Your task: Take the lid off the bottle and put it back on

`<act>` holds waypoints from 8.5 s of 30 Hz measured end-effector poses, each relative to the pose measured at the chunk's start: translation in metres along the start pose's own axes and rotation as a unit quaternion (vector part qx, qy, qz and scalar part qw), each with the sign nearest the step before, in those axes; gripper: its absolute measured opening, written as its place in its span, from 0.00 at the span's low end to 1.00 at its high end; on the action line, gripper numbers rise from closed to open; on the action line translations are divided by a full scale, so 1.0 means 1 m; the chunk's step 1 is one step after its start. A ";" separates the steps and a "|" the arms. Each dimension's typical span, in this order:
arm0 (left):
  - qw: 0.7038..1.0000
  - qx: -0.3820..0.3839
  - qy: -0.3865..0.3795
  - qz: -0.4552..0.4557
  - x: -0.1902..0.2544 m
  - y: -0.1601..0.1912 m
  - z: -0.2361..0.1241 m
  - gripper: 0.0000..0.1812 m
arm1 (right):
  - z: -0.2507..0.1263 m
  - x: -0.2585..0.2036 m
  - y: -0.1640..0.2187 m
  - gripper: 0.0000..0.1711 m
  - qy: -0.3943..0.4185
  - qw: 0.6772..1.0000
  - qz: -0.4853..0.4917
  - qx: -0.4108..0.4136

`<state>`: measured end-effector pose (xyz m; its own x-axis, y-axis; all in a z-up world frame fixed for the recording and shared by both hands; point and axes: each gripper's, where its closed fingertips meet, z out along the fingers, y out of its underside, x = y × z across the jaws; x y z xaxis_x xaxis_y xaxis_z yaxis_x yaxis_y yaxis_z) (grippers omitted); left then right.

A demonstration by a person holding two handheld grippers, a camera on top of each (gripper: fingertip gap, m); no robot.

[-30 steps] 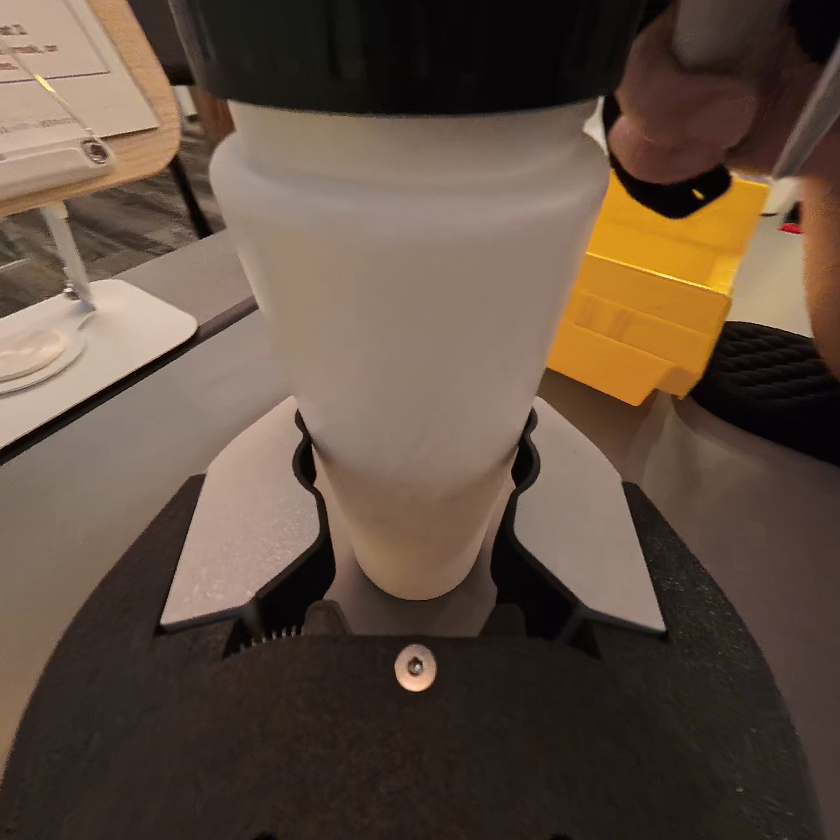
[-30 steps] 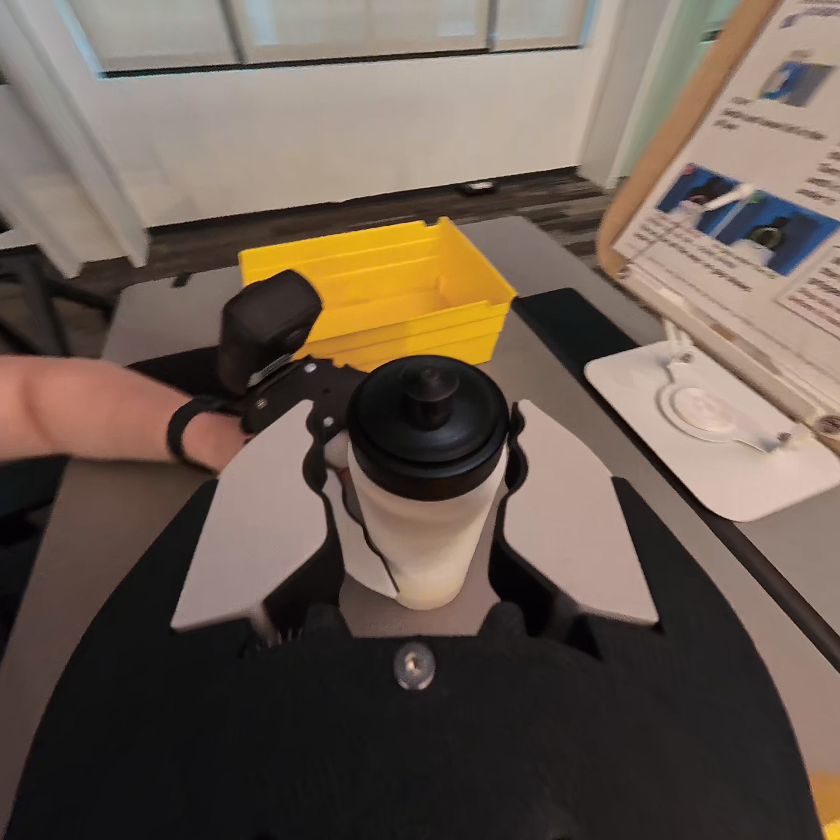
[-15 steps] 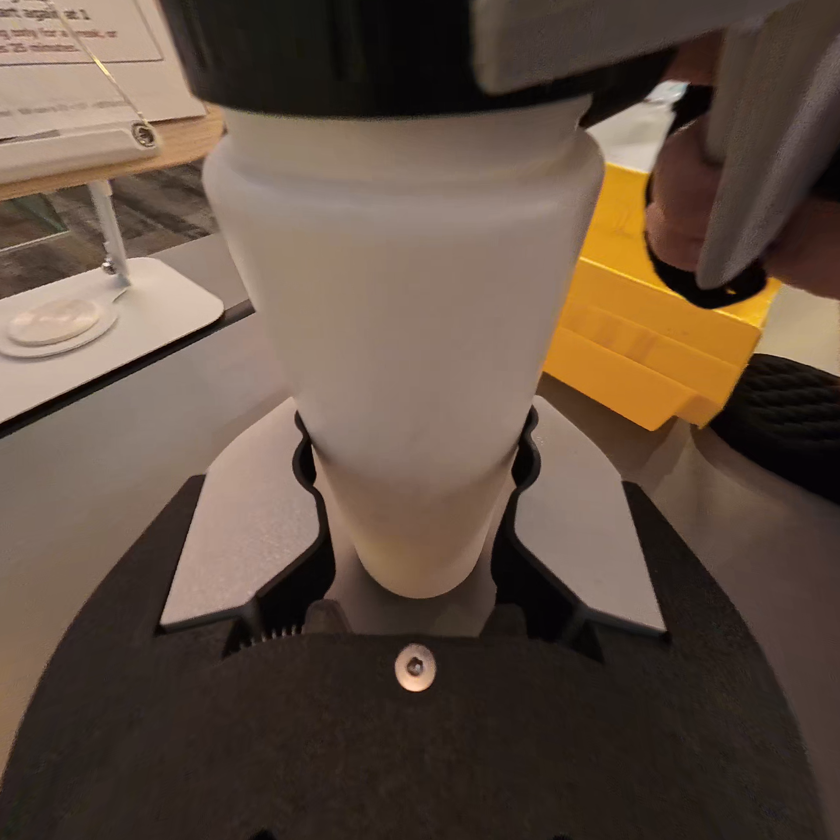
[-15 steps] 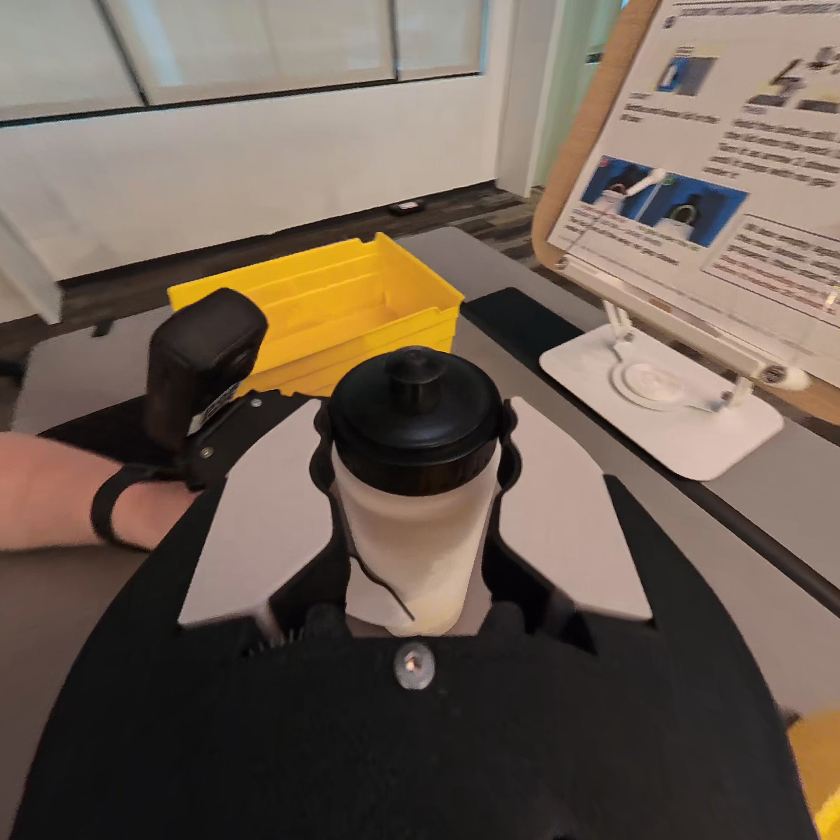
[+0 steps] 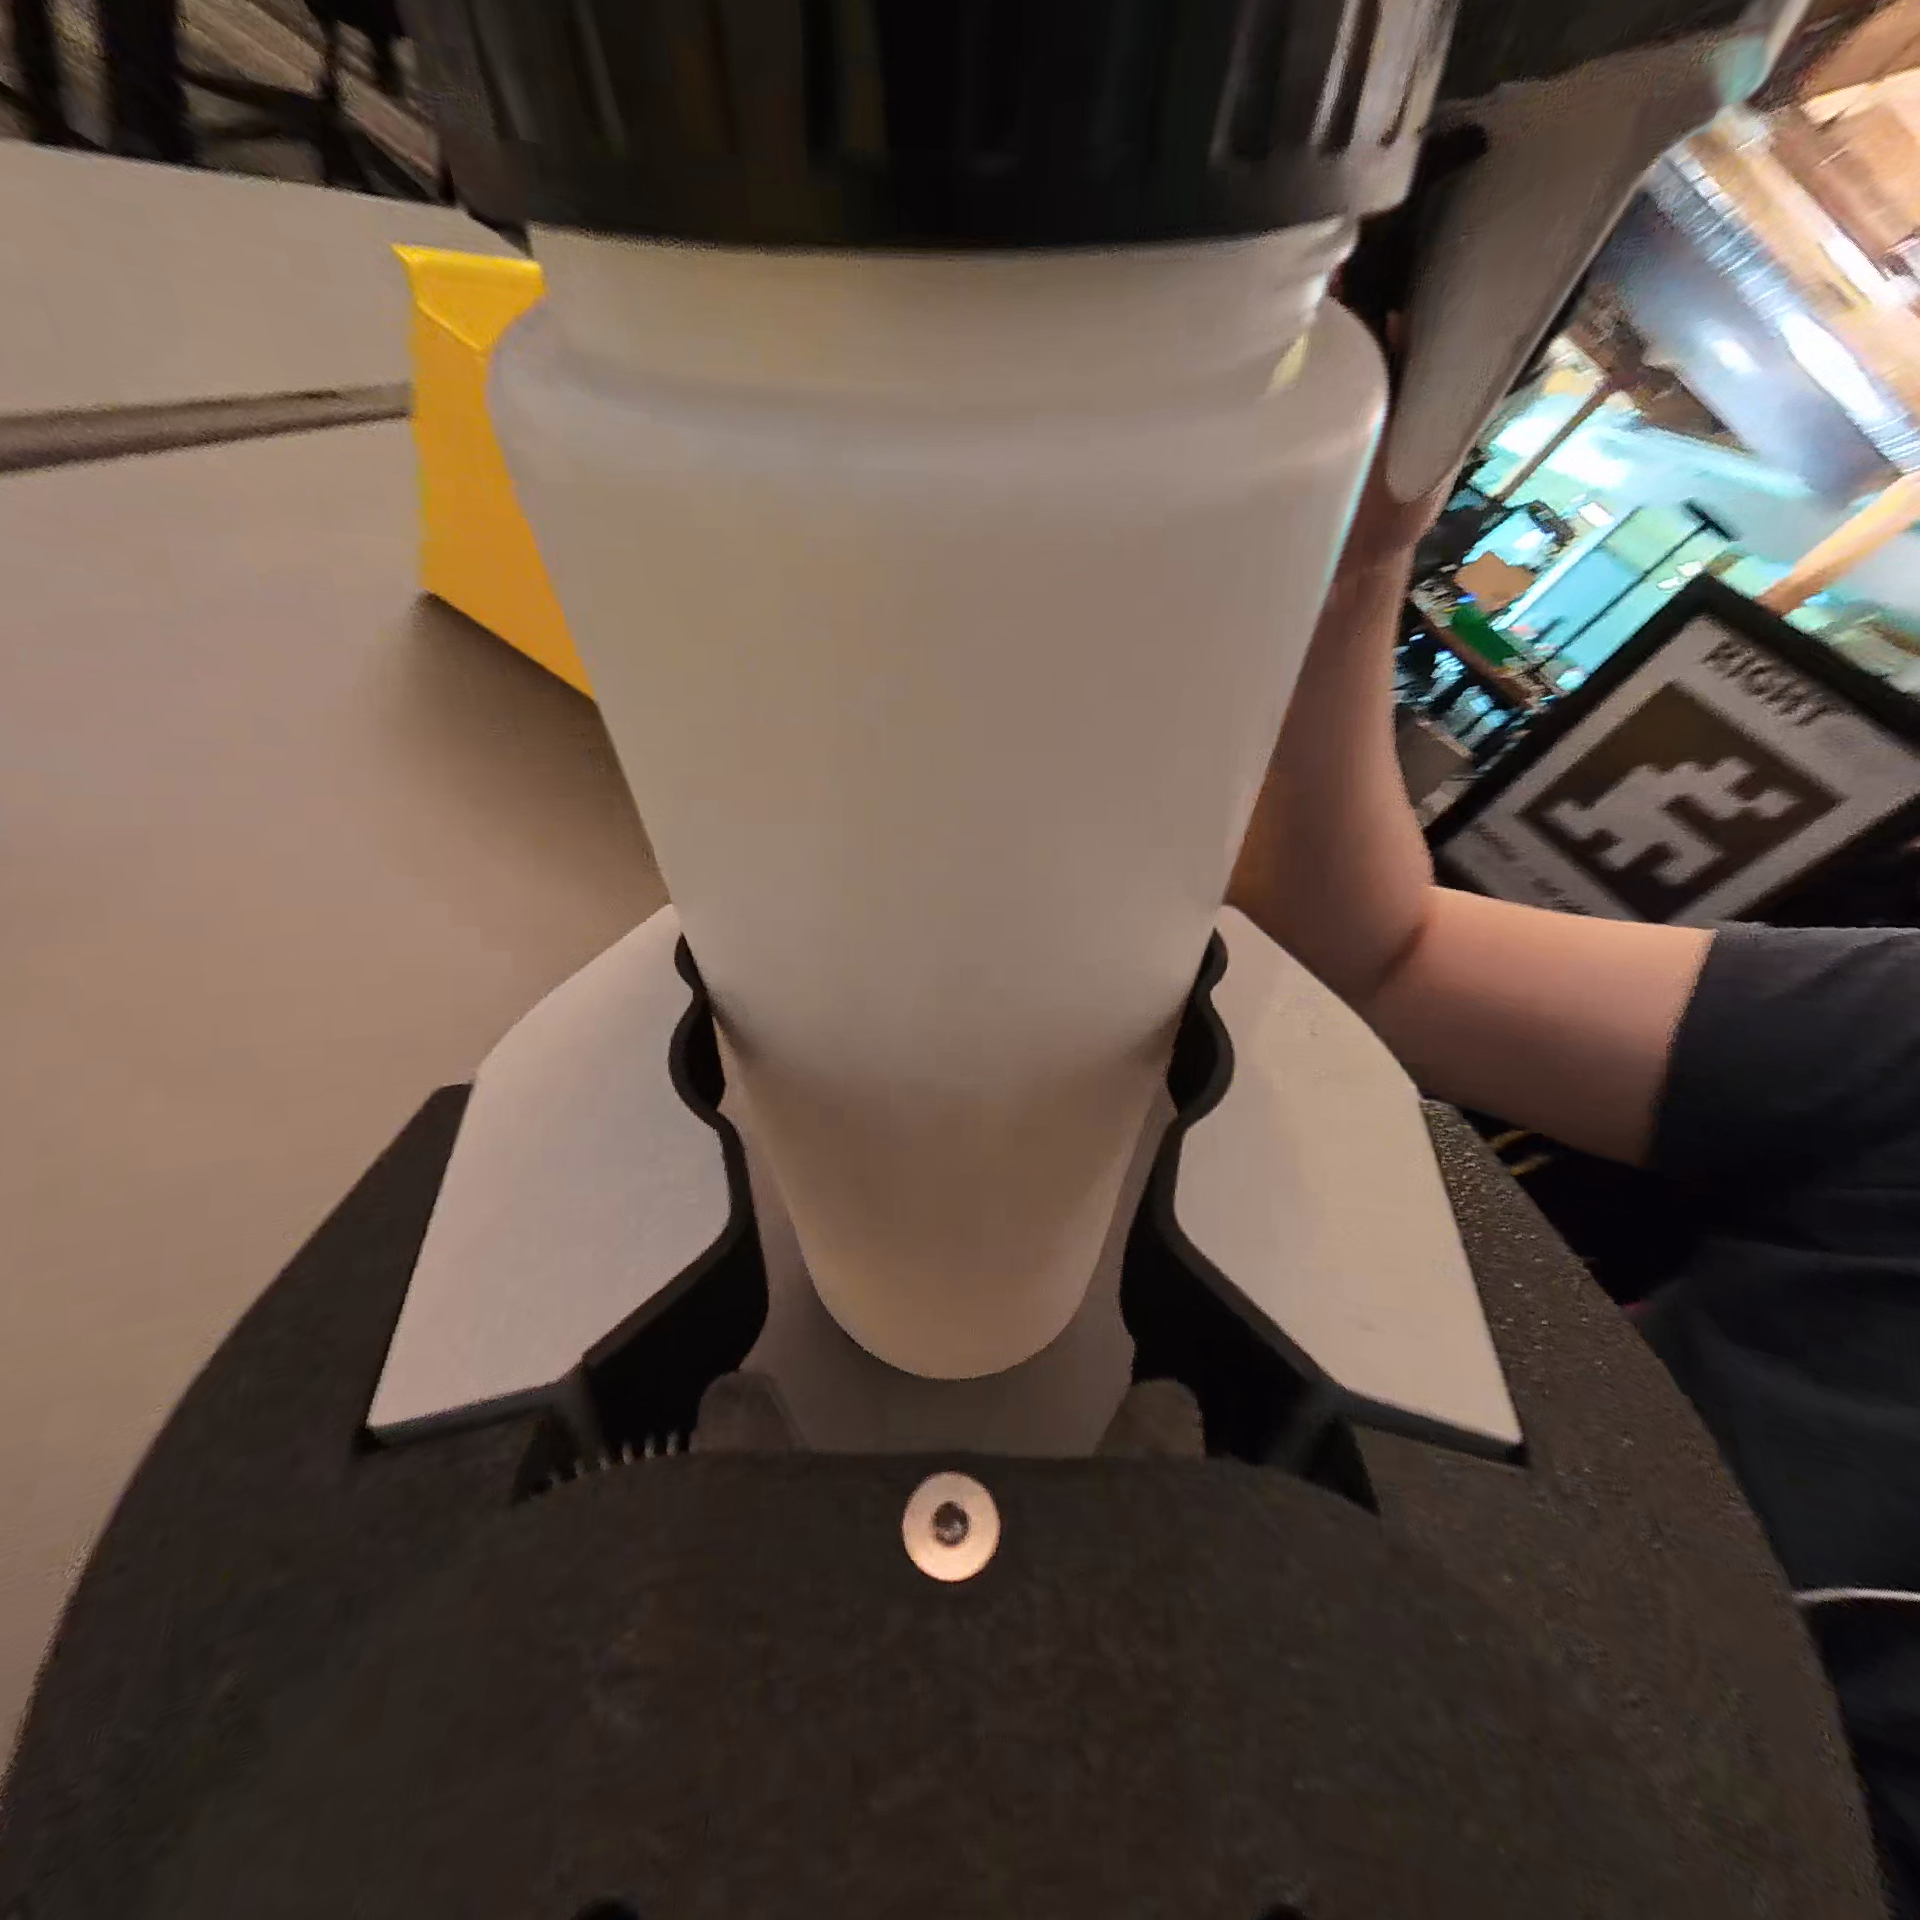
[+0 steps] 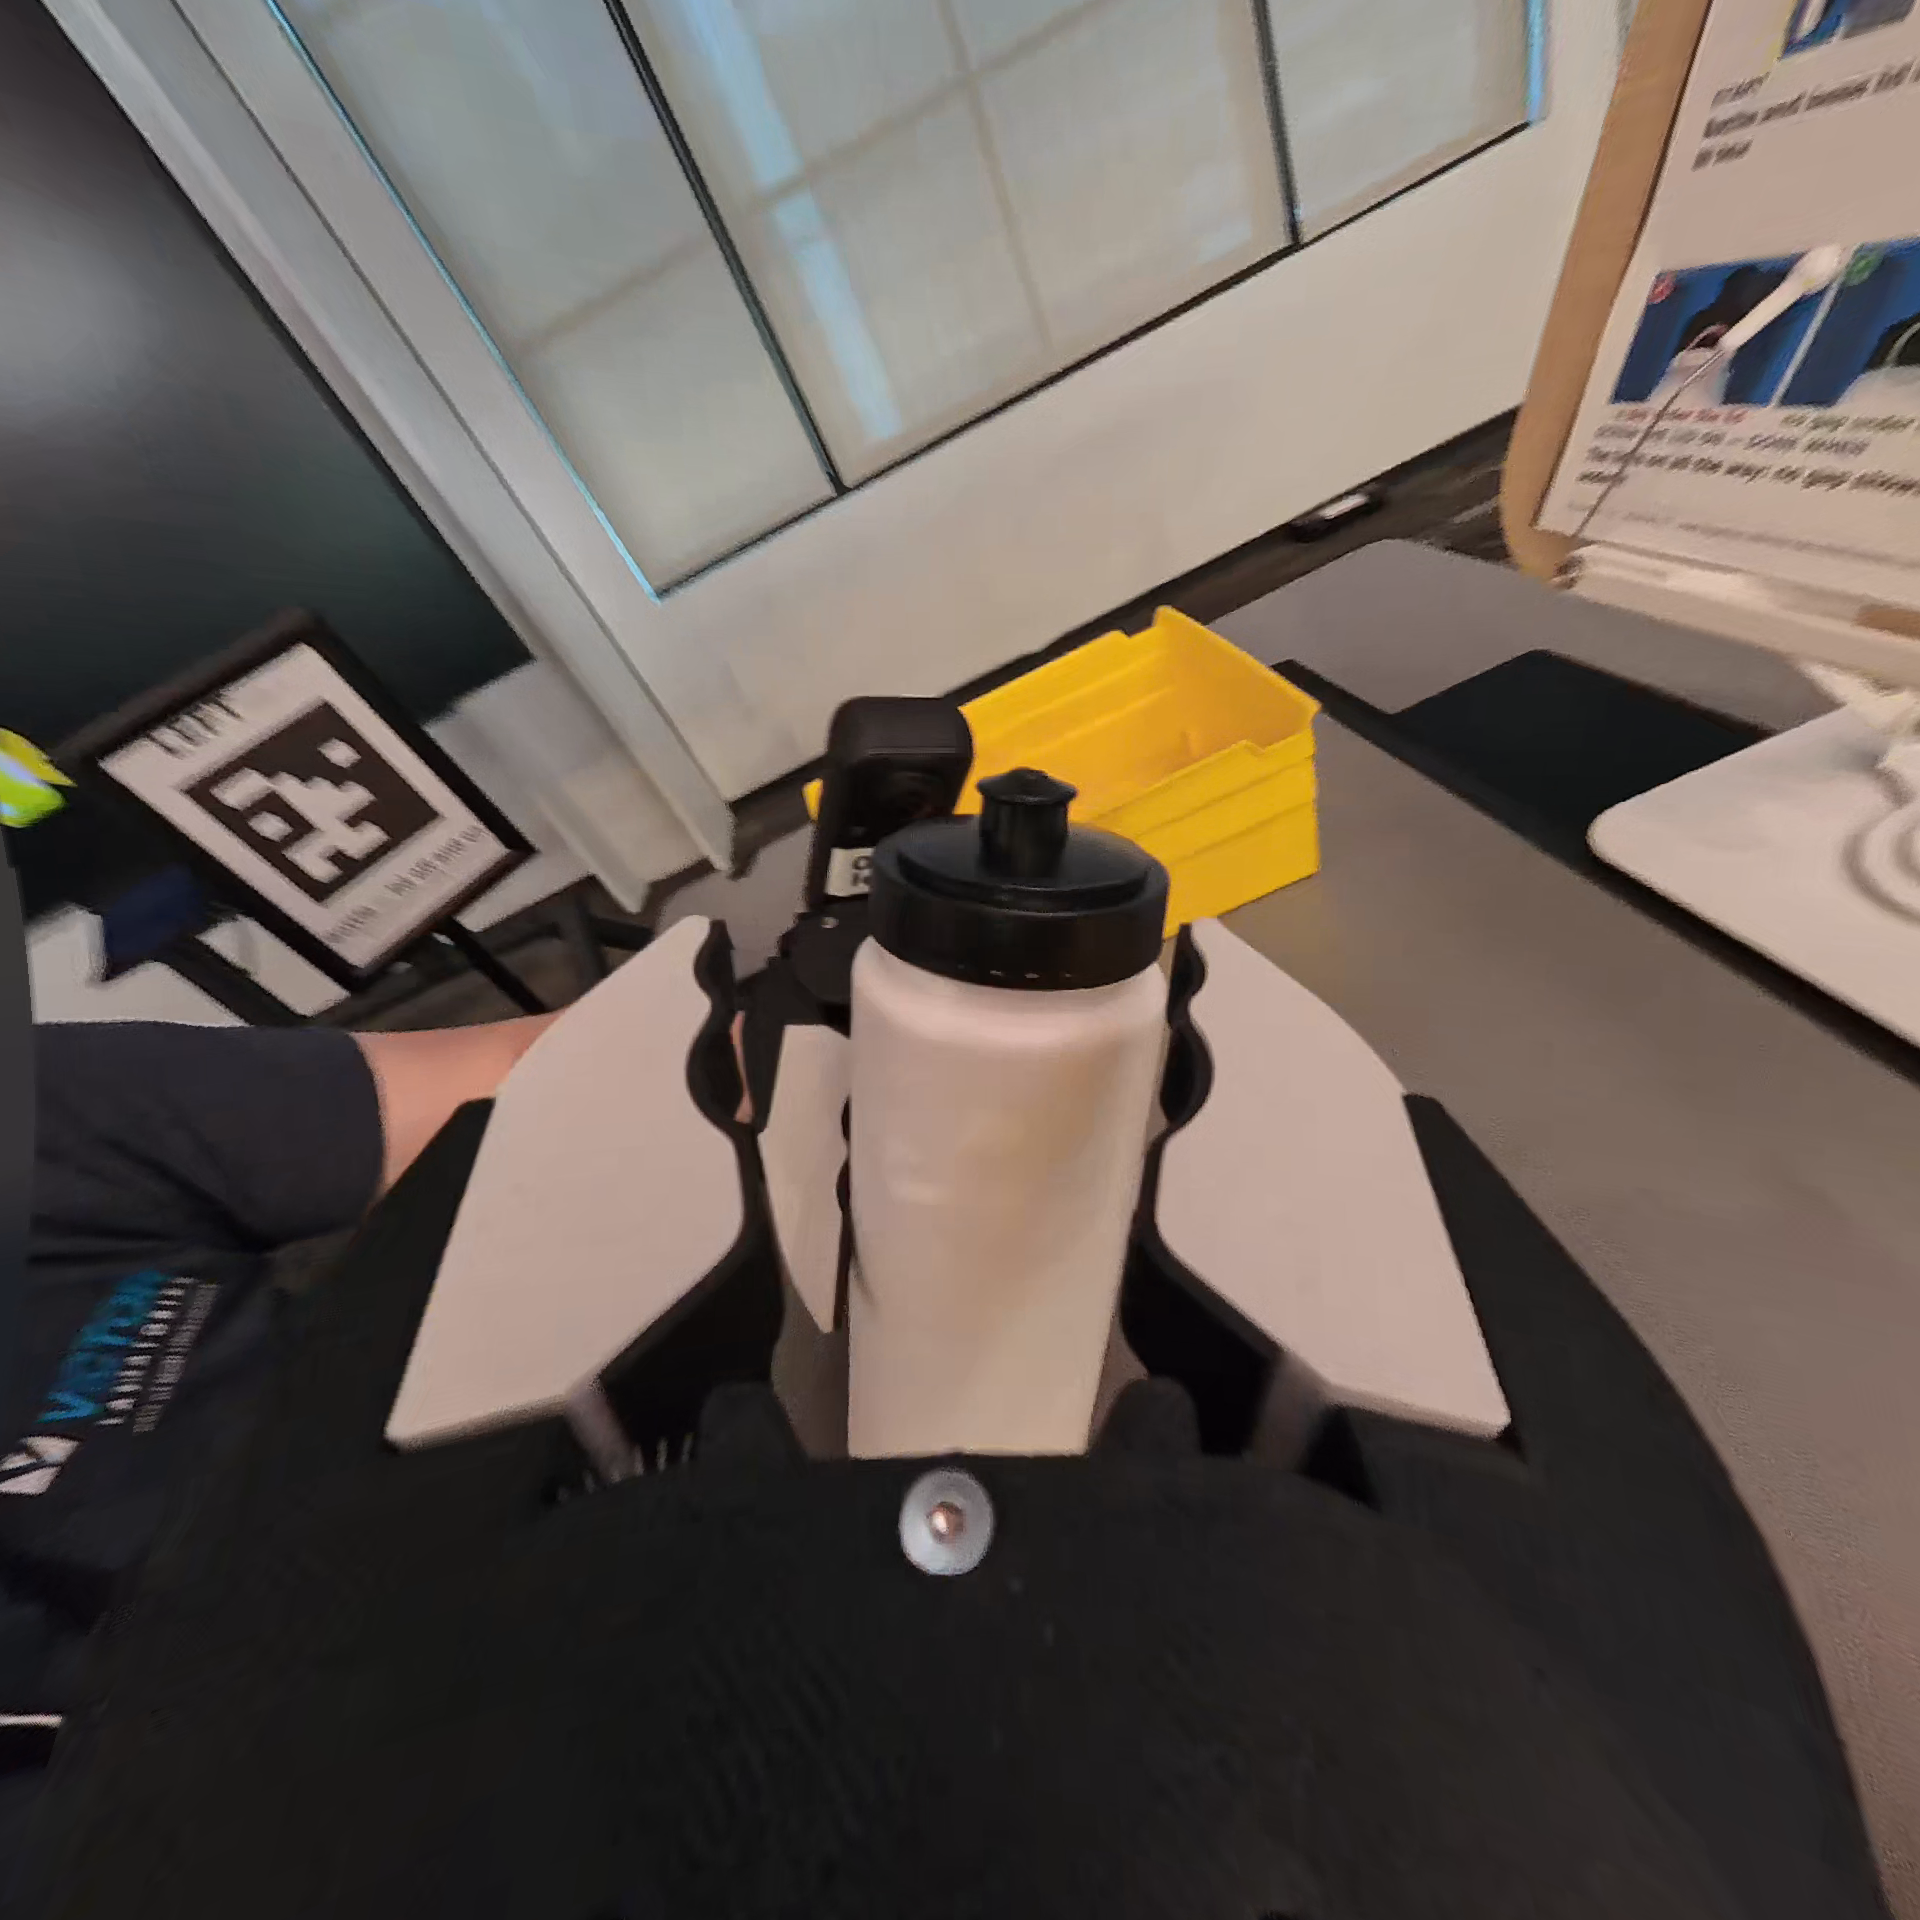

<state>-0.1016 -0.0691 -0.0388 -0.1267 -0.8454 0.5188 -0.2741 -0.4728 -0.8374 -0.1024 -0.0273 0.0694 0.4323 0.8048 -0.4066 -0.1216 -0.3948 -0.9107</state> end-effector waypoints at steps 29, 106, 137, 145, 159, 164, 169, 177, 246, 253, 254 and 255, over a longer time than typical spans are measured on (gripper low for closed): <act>0.947 -0.012 -0.241 0.214 -0.043 0.003 -0.004 0.48 | 0.035 0.002 0.022 0.44 0.159 0.972 -0.162 -0.052; 0.953 -0.015 -0.206 0.222 -0.041 0.003 0.001 0.48 | 0.028 -0.003 0.021 0.42 0.077 0.974 -0.203 -0.058; 0.937 -0.023 -0.293 0.188 -0.053 0.000 -0.011 0.48 | 0.035 0.011 0.025 0.43 0.229 0.956 -0.176 -0.054; 0.941 -0.027 -0.278 0.191 -0.053 0.000 -0.011 0.48 | 0.036 0.006 0.023 0.48 0.189 0.961 -0.190 -0.062; 0.938 -0.030 -0.290 0.189 -0.053 0.001 -0.011 0.48 | 0.037 0.009 0.027 0.44 0.163 0.970 -0.171 -0.055; 0.932 -0.030 -0.310 0.186 -0.055 0.001 -0.015 0.48 | 0.041 0.011 0.024 0.44 0.247 0.954 -0.168 -0.022; 0.943 -0.038 -0.268 0.192 -0.051 0.002 -0.009 0.48 | 0.034 0.005 0.025 0.47 0.146 0.970 -0.183 -0.070; 0.947 -0.041 -0.248 0.198 -0.046 0.004 -0.004 0.48 | 0.031 0.001 0.026 0.43 0.101 0.972 -0.201 -0.071; 0.952 -0.057 -0.222 0.203 -0.039 0.009 0.001 0.48 | 0.033 0.001 0.044 0.45 0.071 0.965 -0.221 -0.118; 0.939 -0.052 -0.285 0.187 -0.051 0.005 -0.009 0.47 | 0.041 0.014 0.038 0.45 0.183 0.961 -0.185 -0.092; 0.938 -0.053 -0.286 0.190 -0.052 0.004 -0.010 0.47 | 0.043 0.014 0.038 0.45 0.192 0.958 -0.192 -0.090; 0.938 -0.054 -0.283 0.194 -0.052 0.004 -0.010 0.48 | 0.043 0.013 0.038 0.45 0.192 0.957 -0.198 -0.093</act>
<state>-0.1060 -0.0250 -0.0674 0.2804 -0.9596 -0.0213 -0.4104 -0.0998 -0.9064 -0.1402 -0.0128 0.0263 0.7123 0.6997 0.0560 0.2642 -0.1934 -0.9449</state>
